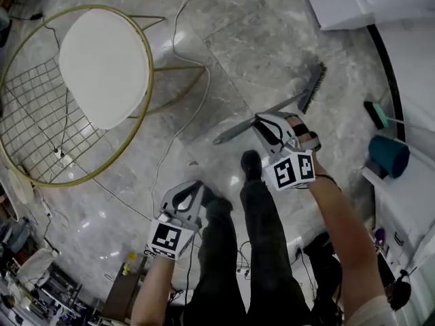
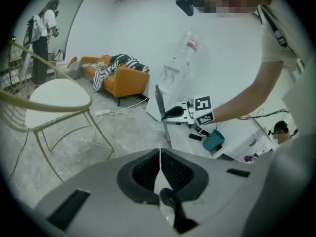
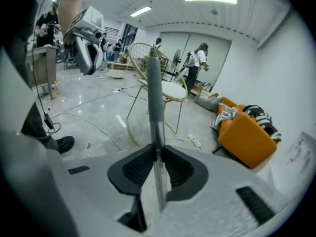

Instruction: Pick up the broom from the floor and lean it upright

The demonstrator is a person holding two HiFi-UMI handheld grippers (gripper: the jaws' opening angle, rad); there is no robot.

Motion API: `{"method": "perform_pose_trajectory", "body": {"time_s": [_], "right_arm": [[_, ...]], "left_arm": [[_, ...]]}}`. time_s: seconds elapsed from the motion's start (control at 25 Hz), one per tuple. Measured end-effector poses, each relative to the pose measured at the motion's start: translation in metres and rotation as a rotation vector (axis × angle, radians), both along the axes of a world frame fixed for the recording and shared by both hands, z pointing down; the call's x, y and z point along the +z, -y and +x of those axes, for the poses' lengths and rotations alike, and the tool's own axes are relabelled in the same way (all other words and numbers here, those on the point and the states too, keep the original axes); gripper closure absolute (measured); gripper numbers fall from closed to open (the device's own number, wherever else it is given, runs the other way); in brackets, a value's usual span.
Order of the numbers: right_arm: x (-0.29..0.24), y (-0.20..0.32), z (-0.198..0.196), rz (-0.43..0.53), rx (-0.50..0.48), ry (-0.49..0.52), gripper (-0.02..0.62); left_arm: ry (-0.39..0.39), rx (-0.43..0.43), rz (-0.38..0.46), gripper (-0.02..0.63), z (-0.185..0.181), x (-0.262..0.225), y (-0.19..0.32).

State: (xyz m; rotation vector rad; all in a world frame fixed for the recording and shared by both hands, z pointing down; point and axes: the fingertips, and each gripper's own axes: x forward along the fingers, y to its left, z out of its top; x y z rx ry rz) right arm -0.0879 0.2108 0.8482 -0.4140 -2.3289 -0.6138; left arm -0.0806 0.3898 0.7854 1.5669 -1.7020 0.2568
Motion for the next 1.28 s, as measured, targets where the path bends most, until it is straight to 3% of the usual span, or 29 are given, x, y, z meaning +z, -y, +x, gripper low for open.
{"method": "perform_pose_trajectory", "body": {"time_s": [0.4, 0.76, 1.04, 1.28], "right_arm": [[-0.105, 0.099, 0.063, -0.042, 0.346, 0.072, 0.518], [-0.190, 0.151, 0.110, -0.268, 0.670, 0.144, 0.517], [-0.281, 0.182, 0.122, -0.336, 0.753, 0.175, 0.517], [-0.377, 0.199, 0.132, -0.328, 0.731, 0.218, 0.517]], "left_arm": [[0.053, 0.114, 0.057, 0.595, 0.028, -0.095, 0.055], [0.104, 0.203, 0.105, 0.595, 0.037, -0.181, 0.107], [0.111, 0.250, 0.129, 0.595, 0.049, -0.271, 0.156], [0.157, 0.280, 0.161, 0.595, 0.057, -0.349, 0.190]]}}
